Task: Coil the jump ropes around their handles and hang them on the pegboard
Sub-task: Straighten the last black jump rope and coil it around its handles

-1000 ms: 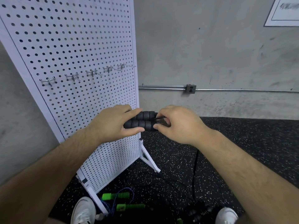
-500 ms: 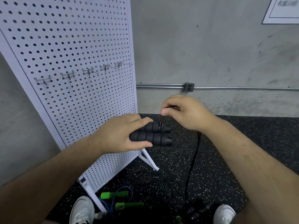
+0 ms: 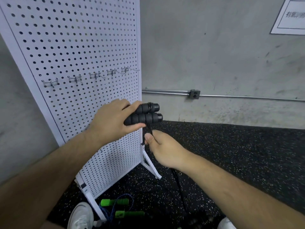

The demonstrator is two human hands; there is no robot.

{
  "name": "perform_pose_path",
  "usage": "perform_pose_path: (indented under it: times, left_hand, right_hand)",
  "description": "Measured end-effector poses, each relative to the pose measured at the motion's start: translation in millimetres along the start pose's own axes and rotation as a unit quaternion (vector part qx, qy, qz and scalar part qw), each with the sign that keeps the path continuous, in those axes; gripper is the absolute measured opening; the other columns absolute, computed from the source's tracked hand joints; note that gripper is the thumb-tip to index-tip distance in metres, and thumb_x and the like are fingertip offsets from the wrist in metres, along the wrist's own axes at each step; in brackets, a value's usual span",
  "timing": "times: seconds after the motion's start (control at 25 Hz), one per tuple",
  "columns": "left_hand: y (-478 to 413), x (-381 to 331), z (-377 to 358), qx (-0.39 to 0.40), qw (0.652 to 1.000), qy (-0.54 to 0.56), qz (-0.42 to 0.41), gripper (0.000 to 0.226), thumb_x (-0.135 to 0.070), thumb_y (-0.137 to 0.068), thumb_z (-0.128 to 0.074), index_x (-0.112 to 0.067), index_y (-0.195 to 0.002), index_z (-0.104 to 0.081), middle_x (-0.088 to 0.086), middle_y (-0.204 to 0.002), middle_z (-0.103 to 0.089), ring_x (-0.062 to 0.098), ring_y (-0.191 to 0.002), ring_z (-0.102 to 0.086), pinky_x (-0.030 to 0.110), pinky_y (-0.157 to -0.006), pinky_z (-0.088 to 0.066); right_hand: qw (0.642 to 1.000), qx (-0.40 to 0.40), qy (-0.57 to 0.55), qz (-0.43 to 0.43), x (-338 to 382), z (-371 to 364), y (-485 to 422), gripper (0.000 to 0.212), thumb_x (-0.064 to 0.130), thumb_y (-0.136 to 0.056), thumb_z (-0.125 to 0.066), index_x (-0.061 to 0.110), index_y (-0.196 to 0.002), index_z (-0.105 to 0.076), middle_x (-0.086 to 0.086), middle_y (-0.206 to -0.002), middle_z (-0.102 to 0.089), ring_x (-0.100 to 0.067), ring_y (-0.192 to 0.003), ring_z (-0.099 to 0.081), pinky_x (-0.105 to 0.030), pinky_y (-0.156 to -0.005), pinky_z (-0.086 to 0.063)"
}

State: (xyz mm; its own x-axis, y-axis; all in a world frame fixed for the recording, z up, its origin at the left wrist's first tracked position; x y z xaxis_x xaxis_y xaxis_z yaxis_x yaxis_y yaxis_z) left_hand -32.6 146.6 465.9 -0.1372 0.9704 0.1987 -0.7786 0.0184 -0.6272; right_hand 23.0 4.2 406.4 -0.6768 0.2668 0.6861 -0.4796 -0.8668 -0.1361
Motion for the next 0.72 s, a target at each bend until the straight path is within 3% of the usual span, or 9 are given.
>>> perform_pose_path:
  times: [0.16, 0.24, 0.4, 0.56, 0.72]
  left_hand:
    - [4, 18, -24, 0.034, 0.999, -0.036, 0.005, 0.075, -0.079, -0.088, -0.037, -0.026, -0.140, -0.051, -0.002, -0.094, -0.058, 0.021, -0.082, -0.056, 0.033, -0.062, -0.048]
    - [8, 17, -32, 0.047, 0.998, -0.033, -0.011, 0.078, -0.081, -0.087, -0.030, -0.027, -0.139, -0.052, -0.003, -0.092, -0.058, 0.019, -0.079, -0.054, 0.031, -0.061, -0.047]
    - [12, 6, -35, 0.049, 0.998, 0.004, -0.045, 0.082, -0.084, -0.087, -0.023, -0.028, -0.138, -0.054, -0.004, -0.092, -0.059, 0.018, -0.079, -0.055, 0.031, -0.062, -0.049]
    - [18, -19, -39, 0.073, 0.991, 0.034, -0.105, 0.076, -0.082, -0.088, -0.032, -0.029, -0.136, -0.057, -0.007, -0.094, -0.060, 0.017, -0.081, -0.055, 0.032, -0.065, -0.049]
    - [24, -49, -29, 0.065, 0.984, 0.096, -0.138, 0.071, -0.076, -0.087, -0.048, -0.026, -0.136, -0.058, -0.009, -0.097, -0.059, 0.012, -0.083, -0.053, 0.028, -0.067, -0.046]
  right_hand:
    - [0.995, 0.046, 0.091, 0.019, 17, 5, 10, 0.037, 0.042, -0.107, -0.034, 0.017, -0.088, -0.054, 0.002, -0.085, -0.061, -0.008, -0.068, -0.053, -0.028, -0.059, -0.040]
    - [0.992, 0.015, 0.118, 0.029, 25, 27, 14, 0.036, 0.040, -0.107, -0.037, 0.016, -0.098, -0.063, 0.004, -0.084, -0.064, -0.008, -0.067, -0.056, -0.028, -0.058, -0.042]
    - [0.968, -0.067, 0.236, 0.051, 26, 69, 11, 0.030, 0.040, -0.105, -0.043, 0.021, -0.100, -0.065, 0.008, -0.073, -0.058, -0.010, -0.062, -0.052, -0.027, -0.052, -0.035]
    - [0.948, -0.111, 0.293, 0.058, 9, 88, -3, 0.029, 0.049, -0.100, -0.049, 0.026, -0.103, -0.066, 0.007, -0.092, -0.064, -0.016, -0.083, -0.057, -0.031, -0.065, -0.043]
    - [0.954, -0.100, 0.276, 0.064, -16, 104, -18, 0.028, 0.053, -0.094, -0.056, 0.028, -0.099, -0.067, 0.011, -0.095, -0.064, -0.013, -0.087, -0.057, -0.031, -0.071, -0.045]
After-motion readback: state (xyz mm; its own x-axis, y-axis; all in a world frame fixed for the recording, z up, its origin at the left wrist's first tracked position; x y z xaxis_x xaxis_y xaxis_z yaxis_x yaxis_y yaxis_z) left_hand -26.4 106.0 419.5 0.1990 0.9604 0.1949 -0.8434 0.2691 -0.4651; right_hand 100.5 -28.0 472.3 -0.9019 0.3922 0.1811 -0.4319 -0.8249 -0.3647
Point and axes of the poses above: each hand's wrist, its own y-axis away from the middle knuckle, its own z-axis out of the back of the hand, x = y × z, the point moved 7 cm from there along -y, towards the middle knuckle
